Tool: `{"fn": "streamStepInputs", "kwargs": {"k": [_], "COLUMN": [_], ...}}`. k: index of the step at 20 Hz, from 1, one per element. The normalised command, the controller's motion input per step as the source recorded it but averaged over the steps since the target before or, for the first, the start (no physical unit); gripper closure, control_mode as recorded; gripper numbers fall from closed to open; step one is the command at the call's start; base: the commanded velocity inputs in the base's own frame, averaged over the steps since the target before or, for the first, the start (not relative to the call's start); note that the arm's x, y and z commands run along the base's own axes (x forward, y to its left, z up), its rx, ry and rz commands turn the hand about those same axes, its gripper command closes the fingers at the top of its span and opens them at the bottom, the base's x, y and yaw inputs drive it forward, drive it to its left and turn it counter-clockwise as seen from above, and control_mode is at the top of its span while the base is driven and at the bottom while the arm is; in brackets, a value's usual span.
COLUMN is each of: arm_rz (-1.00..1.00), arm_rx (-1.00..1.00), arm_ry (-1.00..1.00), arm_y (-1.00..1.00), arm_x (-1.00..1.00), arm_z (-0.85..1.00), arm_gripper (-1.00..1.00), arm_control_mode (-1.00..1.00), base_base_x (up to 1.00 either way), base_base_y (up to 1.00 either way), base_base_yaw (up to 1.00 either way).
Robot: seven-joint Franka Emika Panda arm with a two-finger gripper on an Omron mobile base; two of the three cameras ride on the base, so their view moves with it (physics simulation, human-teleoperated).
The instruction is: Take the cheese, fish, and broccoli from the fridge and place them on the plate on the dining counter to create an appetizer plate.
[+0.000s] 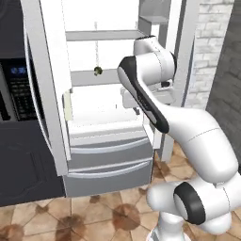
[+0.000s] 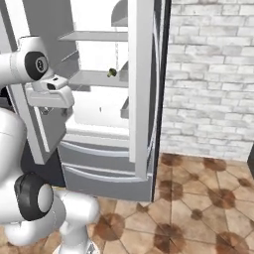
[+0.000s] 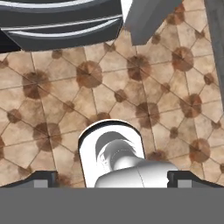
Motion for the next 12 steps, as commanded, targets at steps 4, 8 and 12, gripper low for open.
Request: {"fn": "streamStepInputs", "kwargs": {"k": [4,8,12], "arm_rz": [0.00,0.00,0.00], "arm_rx": [0.00,0.00,0.00], "arm_ry": [0.00,0.00,0.00], "arm_y": [0.00,0.00,0.00], "arm_x": [0.00,0.00,0.00], "arm_z": [0.00,0.00,0.00], "arm_gripper": [-1.00,-1.00,-1.00], "arm_control_mode": [1.00,1.00,1.00], "base_base_x": [0.58,0.61,0.61], "base_base_y": [0.23,0.05,0.31], "base_base_yaw": [-0.28,-0.23,-0.17]}}
